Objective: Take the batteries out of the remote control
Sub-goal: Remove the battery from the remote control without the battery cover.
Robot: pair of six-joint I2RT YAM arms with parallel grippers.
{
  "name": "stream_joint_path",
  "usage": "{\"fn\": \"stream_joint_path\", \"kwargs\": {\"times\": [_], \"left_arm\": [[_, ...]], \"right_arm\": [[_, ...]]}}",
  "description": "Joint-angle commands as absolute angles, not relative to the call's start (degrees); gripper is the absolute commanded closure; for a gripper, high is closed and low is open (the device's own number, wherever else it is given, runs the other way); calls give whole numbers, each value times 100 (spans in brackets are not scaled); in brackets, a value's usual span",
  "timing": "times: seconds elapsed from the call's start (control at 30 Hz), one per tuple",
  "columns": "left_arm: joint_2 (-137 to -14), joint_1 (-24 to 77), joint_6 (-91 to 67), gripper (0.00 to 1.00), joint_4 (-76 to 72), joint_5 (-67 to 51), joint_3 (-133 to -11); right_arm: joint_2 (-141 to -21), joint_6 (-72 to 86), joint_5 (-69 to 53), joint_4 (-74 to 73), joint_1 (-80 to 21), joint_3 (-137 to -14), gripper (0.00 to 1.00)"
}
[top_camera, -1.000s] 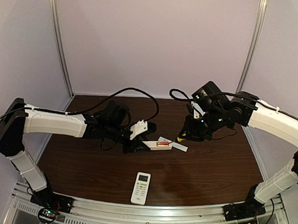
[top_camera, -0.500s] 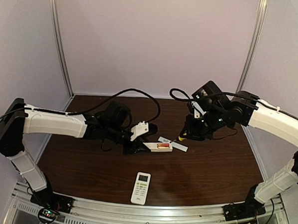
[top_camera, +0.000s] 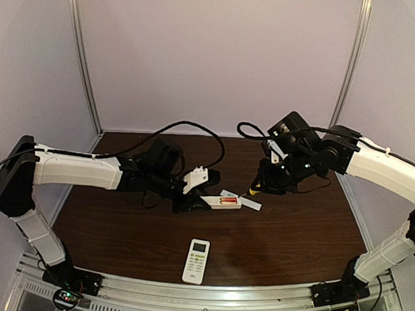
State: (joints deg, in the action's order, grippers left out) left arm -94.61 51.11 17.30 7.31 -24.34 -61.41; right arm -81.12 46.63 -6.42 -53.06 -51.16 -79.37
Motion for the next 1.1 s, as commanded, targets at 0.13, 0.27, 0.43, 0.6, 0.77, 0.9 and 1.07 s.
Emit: {"fn": "stream_joint_path", "kwargs": {"times": [0.13,0.27,0.43,0.6,0.77,0.9,1.07], "left_arm": [[-9600,5144,1759,100,492,-2469,-6319],[-9621,5142,1758,100,480,-2493,-6319],[-9628,5148,1758,100,483,-2495,-6336],[-9632,5143,1762,100,483,-2505,-6337],[-9637,5148,1755,100,467,-2512,-6333],[-9641,5147,1741,100,444,-2505,-6324],[-9641,5145,1724,100,431,-2508,-6328]], "right_arm": [[-8175,4597,-504,-5386,-5164,-8121,100],[-8196,4599,-486,-5366,-5159,-8137,100],[-8259,4610,-523,-5310,-5157,-8101,100],[-8293,4597,-535,-5301,-5159,-8071,100],[-8298,4616,-568,-5298,-5166,-8003,100],[-8273,4635,-532,-5351,-5164,-7989,100],[-8273,4643,-490,-5446,-5165,-7974,100]]}}
